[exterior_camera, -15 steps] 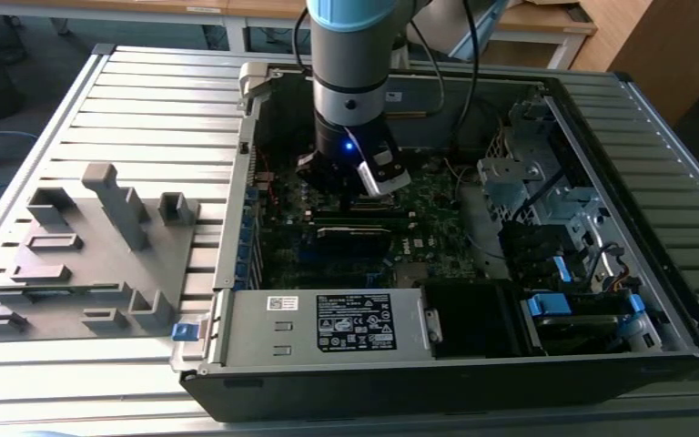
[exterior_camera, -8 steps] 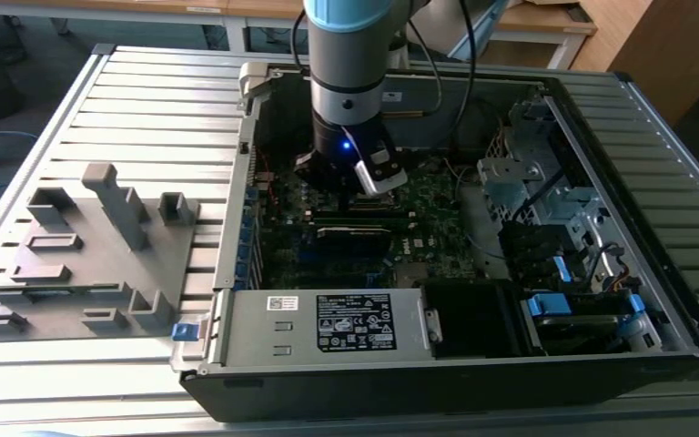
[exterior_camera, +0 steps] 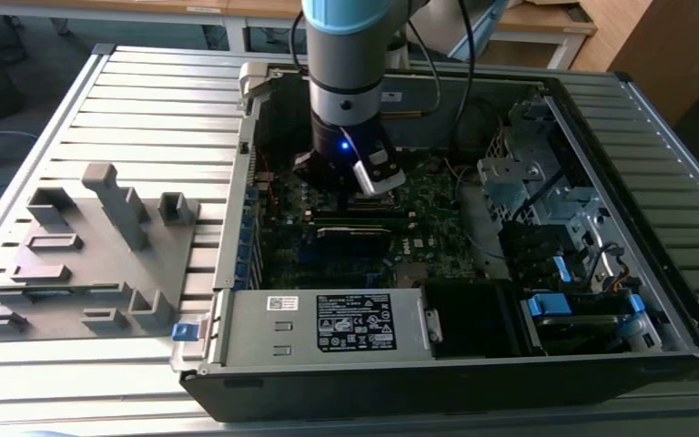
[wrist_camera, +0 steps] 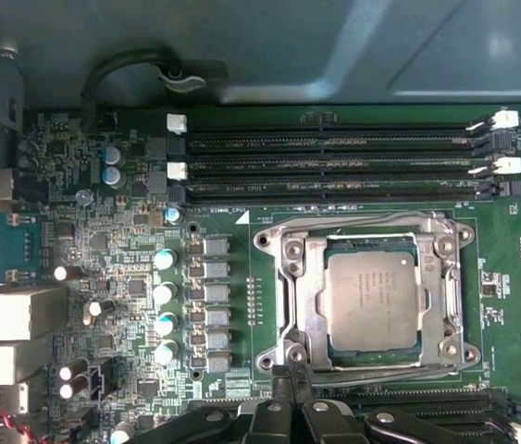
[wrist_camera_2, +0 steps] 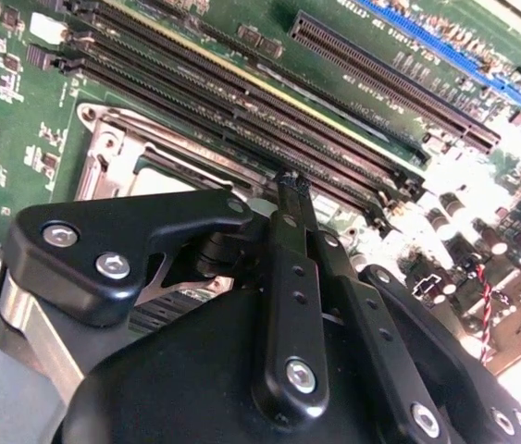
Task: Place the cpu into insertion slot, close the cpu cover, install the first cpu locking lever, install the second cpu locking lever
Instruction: 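Install the second cpu locking lever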
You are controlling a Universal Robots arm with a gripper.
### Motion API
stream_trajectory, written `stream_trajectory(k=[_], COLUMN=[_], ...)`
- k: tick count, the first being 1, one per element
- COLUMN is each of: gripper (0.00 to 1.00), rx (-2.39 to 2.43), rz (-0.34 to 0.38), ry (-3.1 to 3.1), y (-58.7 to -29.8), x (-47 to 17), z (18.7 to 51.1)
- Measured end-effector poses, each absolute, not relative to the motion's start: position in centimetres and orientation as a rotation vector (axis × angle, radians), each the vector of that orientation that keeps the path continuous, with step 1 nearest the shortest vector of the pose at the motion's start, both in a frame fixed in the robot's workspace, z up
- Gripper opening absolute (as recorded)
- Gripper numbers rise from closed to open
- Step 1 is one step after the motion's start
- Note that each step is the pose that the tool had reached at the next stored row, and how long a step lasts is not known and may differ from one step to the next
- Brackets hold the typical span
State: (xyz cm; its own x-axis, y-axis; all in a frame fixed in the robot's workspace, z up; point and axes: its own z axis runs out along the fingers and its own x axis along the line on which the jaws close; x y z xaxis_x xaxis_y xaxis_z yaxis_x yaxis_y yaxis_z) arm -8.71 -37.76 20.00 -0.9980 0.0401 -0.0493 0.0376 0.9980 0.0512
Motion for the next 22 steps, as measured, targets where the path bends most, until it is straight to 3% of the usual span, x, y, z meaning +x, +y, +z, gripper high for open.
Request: stream_trajectory(k=[22], gripper=[0.11], rx=[0.061], rz=[0.118], ry=[3.087], y=[-37.8], x=[-9.9], z=[19.5])
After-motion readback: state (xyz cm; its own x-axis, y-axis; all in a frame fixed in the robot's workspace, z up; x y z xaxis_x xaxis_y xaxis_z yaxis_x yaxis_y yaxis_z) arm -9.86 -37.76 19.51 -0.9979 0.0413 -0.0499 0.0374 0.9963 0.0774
